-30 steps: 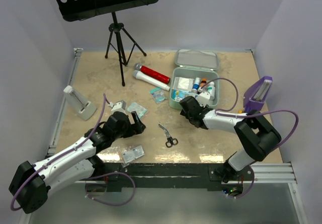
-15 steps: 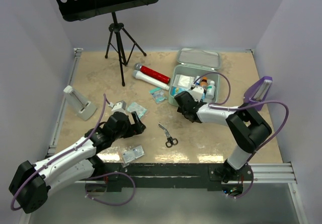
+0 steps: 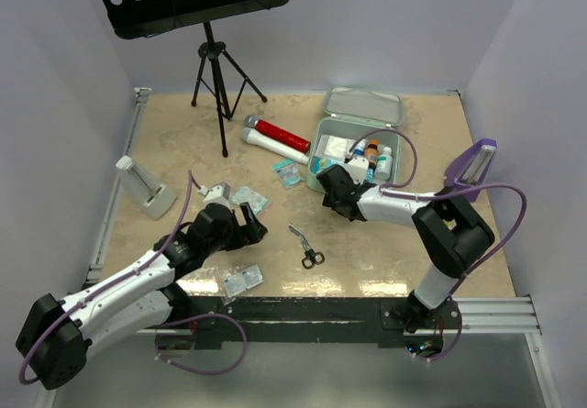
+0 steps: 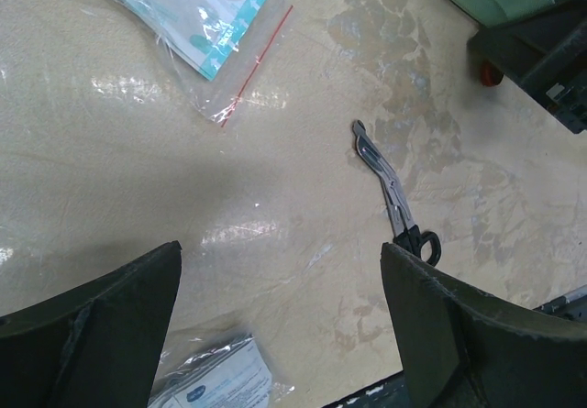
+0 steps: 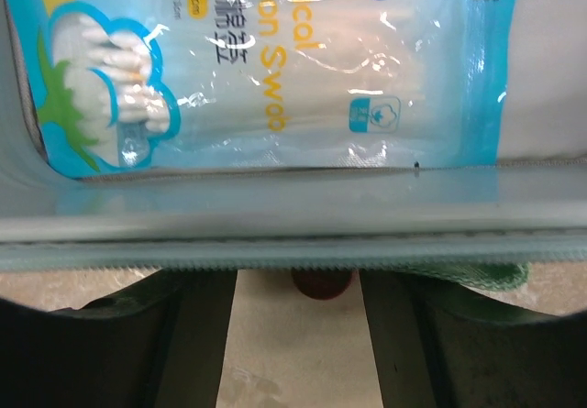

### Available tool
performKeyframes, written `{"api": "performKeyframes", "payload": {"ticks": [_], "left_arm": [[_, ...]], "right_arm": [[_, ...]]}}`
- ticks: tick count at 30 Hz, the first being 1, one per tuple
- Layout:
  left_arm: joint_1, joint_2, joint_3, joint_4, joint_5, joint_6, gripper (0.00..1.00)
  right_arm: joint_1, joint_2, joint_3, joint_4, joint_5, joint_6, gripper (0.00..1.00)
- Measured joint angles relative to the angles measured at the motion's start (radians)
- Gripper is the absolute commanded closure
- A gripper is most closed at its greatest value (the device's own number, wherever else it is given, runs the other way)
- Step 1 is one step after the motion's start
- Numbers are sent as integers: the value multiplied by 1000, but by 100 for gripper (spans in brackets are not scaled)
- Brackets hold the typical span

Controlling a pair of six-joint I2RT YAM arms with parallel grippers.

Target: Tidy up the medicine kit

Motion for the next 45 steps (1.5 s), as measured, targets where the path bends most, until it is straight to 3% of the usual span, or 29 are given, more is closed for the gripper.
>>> {"api": "performKeyframes", "payload": {"ticks": [15, 31, 35, 40, 45], "left_arm": [[0, 18, -29, 40, 32, 0, 7], [0, 14, -32, 41, 32, 0, 7], [0, 13, -32, 41, 32, 0, 7], [0, 13, -33, 42, 32, 0, 7], [0, 34, -33, 46, 40, 0, 7]], "right_arm": [[-2, -47, -44, -40, -24, -27, 53], [7, -59, -45, -48, -46, -49, 83], [47, -117, -60, -98, -85, -40, 85], [76, -322, -50, -185, -101, -29, 86], [55, -385, 138, -247, -65, -56, 87]]}}
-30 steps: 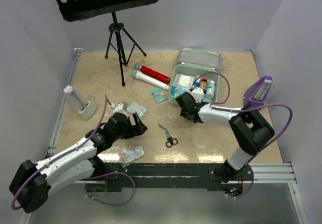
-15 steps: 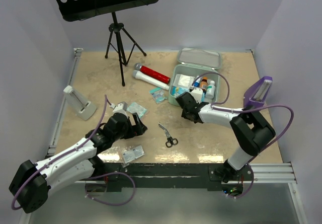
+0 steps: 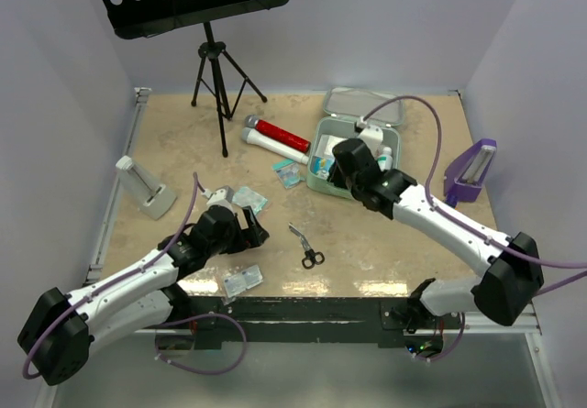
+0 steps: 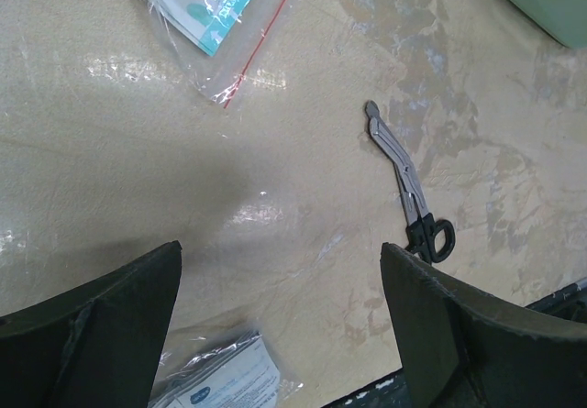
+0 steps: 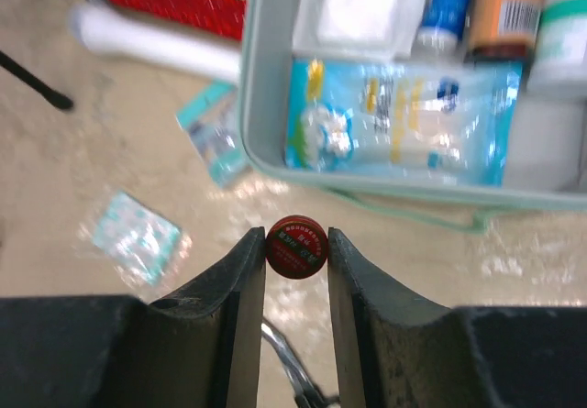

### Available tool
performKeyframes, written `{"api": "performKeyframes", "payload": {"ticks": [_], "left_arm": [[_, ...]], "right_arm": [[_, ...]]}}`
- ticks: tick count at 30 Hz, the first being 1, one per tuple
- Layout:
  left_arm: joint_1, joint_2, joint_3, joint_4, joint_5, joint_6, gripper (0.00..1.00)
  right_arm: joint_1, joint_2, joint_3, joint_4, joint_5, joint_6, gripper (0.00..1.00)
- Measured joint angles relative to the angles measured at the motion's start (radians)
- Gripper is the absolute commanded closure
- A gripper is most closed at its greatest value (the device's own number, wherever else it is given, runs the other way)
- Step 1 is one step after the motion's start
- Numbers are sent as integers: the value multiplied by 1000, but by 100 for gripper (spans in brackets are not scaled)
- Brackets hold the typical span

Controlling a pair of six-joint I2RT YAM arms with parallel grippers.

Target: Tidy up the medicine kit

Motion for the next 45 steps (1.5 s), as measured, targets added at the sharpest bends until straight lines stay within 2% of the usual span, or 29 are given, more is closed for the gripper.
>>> {"api": "performKeyframes", "payload": {"ticks": [5, 12, 17, 30, 32, 38, 45], "left_arm": [[0, 9, 0, 0, 0, 0, 7], [0, 9, 0, -6, -13, 8, 6], [0, 47, 18, -10, -27, 26, 6], [0, 127, 36, -7, -35, 31, 6], [0, 127, 37, -6, -36, 31, 6], [0, 126, 37, -5, -39, 31, 6], [0, 122, 37, -6, -39, 31, 6]], "right_arm": [[-105, 76, 150, 40, 12, -79, 87], [-279, 277, 172, 109, 12, -184, 88], [-300, 404, 198, 134, 6, -231, 88], [-335, 513, 216, 219, -19, -268, 87], [-336, 531, 217, 225, -19, -270, 86], [-343, 547, 217, 225, -23, -275, 67], [-344, 534, 217, 218, -39, -279, 53]]}}
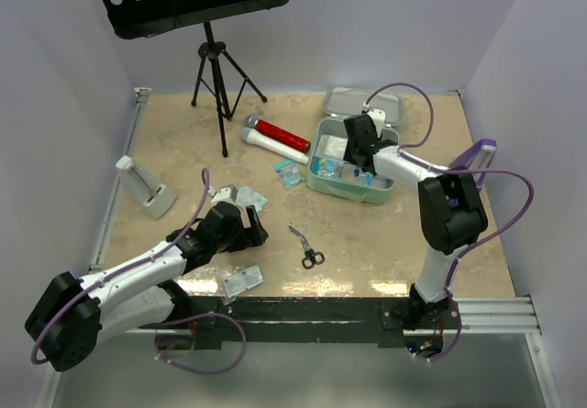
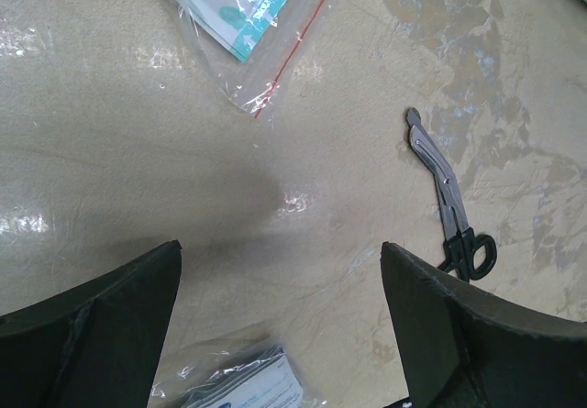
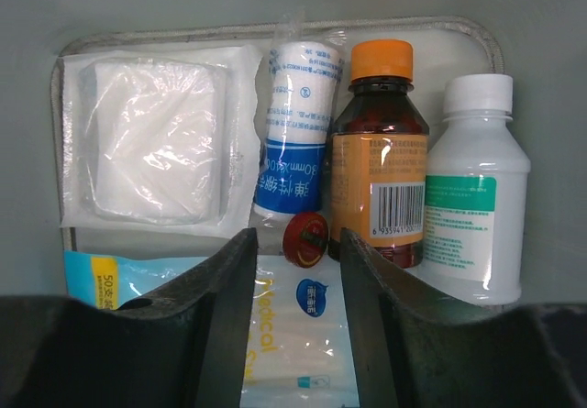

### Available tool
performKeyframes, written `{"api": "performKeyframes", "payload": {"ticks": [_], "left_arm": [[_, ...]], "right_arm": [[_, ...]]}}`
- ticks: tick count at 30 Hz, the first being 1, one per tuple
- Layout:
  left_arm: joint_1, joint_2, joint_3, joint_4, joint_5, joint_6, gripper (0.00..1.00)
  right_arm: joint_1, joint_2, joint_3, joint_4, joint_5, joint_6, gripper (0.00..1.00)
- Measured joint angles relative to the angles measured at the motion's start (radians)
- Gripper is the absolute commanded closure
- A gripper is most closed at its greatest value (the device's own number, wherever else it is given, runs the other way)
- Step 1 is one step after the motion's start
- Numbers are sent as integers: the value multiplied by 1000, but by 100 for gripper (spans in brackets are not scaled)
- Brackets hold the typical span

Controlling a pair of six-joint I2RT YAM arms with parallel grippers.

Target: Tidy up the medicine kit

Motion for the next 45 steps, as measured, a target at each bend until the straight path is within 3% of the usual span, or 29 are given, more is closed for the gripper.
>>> {"api": "performKeyframes", "payload": {"ticks": [5, 16, 27, 45], "left_arm": [[0, -13, 0, 0, 0, 0, 6], [0, -65, 13, -37, -28, 0, 6], [6, -119, 60, -84, -71, -2, 6], [7, -85, 87, -108, -102, -3, 6]], "right_arm": [[2, -77, -31, -3, -3, 0, 50], [55, -243, -204, 4, -17, -3, 63], [169, -258, -262, 23, -2, 11, 64], [313, -196, -209, 95, -145, 137, 59]]}}
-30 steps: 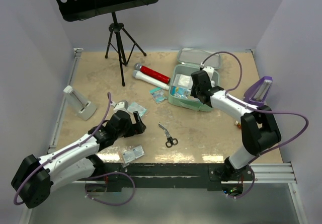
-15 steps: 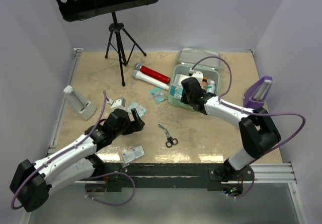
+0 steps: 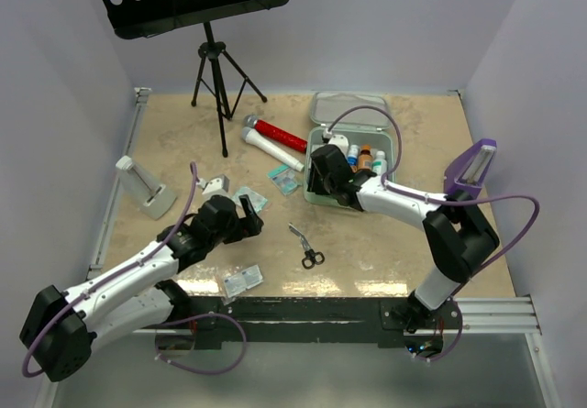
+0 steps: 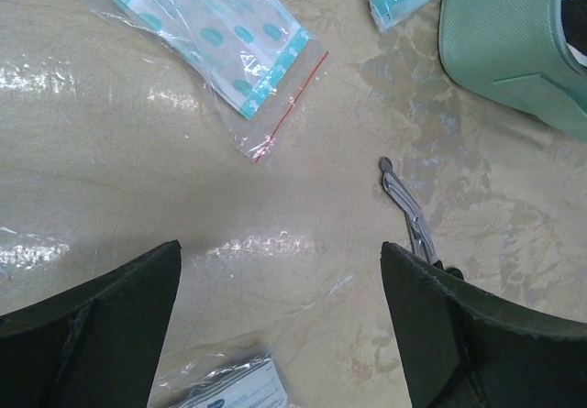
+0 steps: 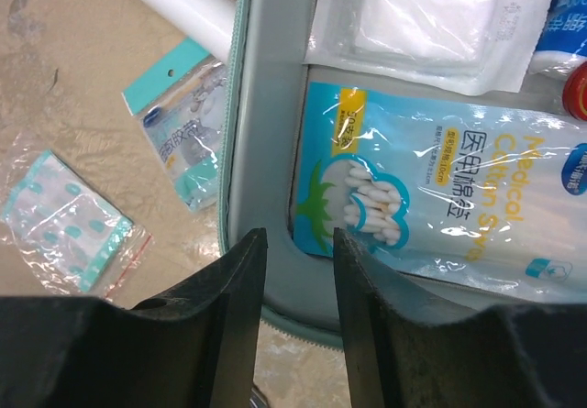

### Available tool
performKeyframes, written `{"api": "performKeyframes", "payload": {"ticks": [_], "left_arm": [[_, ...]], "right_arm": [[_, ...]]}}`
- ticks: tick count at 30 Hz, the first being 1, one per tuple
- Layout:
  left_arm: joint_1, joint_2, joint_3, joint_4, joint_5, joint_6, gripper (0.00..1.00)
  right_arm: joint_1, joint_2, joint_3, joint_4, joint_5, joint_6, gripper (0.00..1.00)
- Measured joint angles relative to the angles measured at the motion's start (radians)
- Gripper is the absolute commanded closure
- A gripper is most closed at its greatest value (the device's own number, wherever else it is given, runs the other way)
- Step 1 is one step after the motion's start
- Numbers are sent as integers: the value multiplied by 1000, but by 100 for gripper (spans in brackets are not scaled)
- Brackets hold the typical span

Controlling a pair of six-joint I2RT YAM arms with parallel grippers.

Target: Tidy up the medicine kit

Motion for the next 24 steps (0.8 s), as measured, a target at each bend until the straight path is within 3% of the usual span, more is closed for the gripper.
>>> {"api": "performKeyframes", "payload": {"ticks": [7, 12, 18, 24], "left_arm": [[3, -31, 2, -34, -30, -3, 6], [5, -140, -6, -50, -57, -24, 6], [5, -241, -26, -75, -83, -40, 6], [5, -251, -26, -110, -97, -47, 6]], "right_arm": [[77, -26, 45, -42, 98, -53, 48], [163, 11, 176, -37, 114, -128, 46], [177, 224, 346, -26, 128, -188, 48], [173, 436, 414, -83, 159, -196, 48]]}}
